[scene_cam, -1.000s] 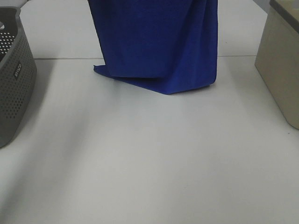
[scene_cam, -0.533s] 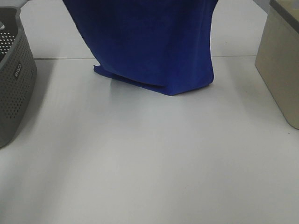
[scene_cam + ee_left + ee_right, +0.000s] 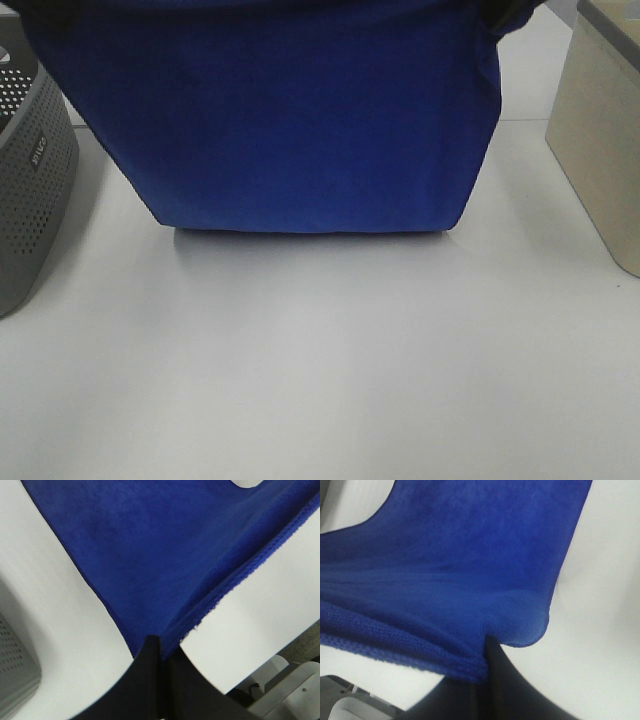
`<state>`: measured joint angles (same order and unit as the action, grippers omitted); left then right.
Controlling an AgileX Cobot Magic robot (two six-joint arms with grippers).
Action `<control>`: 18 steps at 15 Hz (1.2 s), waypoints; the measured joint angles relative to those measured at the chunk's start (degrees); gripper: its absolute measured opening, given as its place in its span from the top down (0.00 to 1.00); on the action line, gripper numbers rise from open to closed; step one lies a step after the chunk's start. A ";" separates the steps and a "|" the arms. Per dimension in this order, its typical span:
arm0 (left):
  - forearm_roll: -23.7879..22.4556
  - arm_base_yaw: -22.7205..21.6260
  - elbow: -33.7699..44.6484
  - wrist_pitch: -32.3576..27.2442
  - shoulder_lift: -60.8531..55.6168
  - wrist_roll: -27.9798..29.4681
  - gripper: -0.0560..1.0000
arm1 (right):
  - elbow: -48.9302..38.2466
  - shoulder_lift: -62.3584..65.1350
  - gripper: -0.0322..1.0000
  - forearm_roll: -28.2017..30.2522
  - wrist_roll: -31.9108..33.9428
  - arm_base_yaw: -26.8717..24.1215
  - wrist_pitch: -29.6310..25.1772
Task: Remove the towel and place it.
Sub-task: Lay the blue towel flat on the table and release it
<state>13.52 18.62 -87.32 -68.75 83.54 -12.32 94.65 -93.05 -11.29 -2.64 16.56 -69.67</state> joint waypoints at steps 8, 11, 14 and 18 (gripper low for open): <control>12.38 0.00 22.35 0.57 -10.37 -1.72 0.95 | -25.27 12.43 0.96 -1.38 -0.52 0.06 0.23; 14.09 3.04 29.74 0.63 -12.26 -1.95 0.95 | -33.35 16.79 0.96 -3.09 -0.52 0.06 0.23; 14.50 9.34 35.47 0.63 -12.43 -1.26 0.95 | -39.48 19.88 0.96 -3.95 -0.52 -0.06 0.23; 14.38 15.30 42.34 0.46 -12.43 3.04 0.95 | -49.45 23.09 0.96 -10.20 -0.46 -0.11 0.23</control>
<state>27.90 33.92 -44.98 -68.30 71.10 -9.28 45.21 -69.96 -21.49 -3.09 16.44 -69.44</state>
